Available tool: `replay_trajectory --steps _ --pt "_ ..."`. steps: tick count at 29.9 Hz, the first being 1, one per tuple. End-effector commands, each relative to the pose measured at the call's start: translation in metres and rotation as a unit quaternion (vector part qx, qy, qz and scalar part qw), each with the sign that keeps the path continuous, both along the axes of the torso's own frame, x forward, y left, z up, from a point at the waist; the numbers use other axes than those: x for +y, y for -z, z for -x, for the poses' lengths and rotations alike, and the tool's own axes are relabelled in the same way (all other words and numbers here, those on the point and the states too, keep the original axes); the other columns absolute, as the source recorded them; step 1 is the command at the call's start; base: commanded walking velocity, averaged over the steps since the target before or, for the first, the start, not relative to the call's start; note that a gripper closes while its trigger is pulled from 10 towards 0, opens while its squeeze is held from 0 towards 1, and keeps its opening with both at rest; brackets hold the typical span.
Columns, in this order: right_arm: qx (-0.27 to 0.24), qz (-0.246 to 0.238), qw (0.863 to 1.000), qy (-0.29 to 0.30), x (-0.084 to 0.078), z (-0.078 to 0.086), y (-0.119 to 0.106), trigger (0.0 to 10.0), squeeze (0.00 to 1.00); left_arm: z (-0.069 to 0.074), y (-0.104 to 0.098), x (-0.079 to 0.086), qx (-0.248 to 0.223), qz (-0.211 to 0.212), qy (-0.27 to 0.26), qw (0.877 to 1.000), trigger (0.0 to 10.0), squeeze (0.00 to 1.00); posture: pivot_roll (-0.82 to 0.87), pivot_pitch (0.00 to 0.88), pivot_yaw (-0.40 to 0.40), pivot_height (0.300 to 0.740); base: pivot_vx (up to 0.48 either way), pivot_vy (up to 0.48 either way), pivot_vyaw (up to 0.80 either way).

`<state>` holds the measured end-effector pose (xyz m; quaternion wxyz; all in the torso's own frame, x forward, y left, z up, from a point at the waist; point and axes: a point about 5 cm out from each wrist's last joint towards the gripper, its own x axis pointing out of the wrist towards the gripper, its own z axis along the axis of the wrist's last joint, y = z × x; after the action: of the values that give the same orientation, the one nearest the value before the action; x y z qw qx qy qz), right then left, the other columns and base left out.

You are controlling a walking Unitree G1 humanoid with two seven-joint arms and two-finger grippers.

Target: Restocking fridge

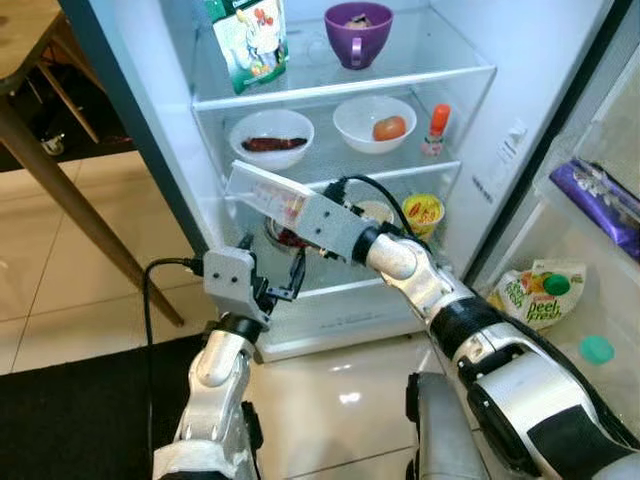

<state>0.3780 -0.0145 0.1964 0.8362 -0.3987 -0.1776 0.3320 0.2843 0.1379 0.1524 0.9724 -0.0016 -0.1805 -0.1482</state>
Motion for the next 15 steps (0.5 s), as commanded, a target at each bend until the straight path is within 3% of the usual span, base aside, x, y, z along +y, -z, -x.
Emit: replay_trajectory --steps 1,5,7,9,13,14,15 --pt "-0.079 -0.049 0.995 0.023 -0.002 -0.007 -0.041 10.0 0.0 0.003 0.001 0.001 0.009 -0.001 -0.001 1.0 10.0 0.0 0.01 0.261 0.0 0.471 0.0 0.0 0.0" --pt "-0.047 -0.073 0.996 0.002 0.0 -0.007 -0.043 10.0 0.0 0.004 0.002 0.001 0.014 -0.001 -0.002 1.0 10.0 0.0 0.01 0.269 0.0 0.471 0.0 0.0 0.0" --pt "0.02 -0.092 0.994 -0.051 0.004 -0.003 -0.038 10.0 0.0 0.007 0.005 0.001 0.021 -0.002 -0.002 1.0 10.0 0.0 0.01 0.269 0.0 0.471 0.0 0.0 0.0" --pt "0.086 -0.105 0.985 -0.108 0.008 0.001 -0.034 10.0 0.0 0.009 0.007 0.0 0.026 -0.002 0.0 1.0 10.0 0.0 0.0 0.271 0.002 0.471 0.0 0.0 0.0" --pt "0.113 -0.111 0.978 -0.135 0.009 0.003 -0.033 10.0 0.0 0.009 0.008 -0.001 0.028 -0.001 0.001 1.0 10.0 0.0 0.0 0.27 0.002 0.471 0.0 0.0 0.0" --pt "0.154 -0.121 0.964 -0.182 0.009 0.006 -0.034 10.0 0.0 0.01 0.008 -0.003 0.033 0.0 0.003 0.999 10.0 0.0 0.0 0.266 0.001 0.471 0.0 0.0 0.0" --pt "0.154 -0.121 0.964 -0.182 0.009 0.006 -0.034 10.0 0.0 0.01 0.008 -0.003 0.033 0.0 0.003 0.999 10.0 0.0 0.0 0.266 0.001 0.471 0.0 0.0 0.0"
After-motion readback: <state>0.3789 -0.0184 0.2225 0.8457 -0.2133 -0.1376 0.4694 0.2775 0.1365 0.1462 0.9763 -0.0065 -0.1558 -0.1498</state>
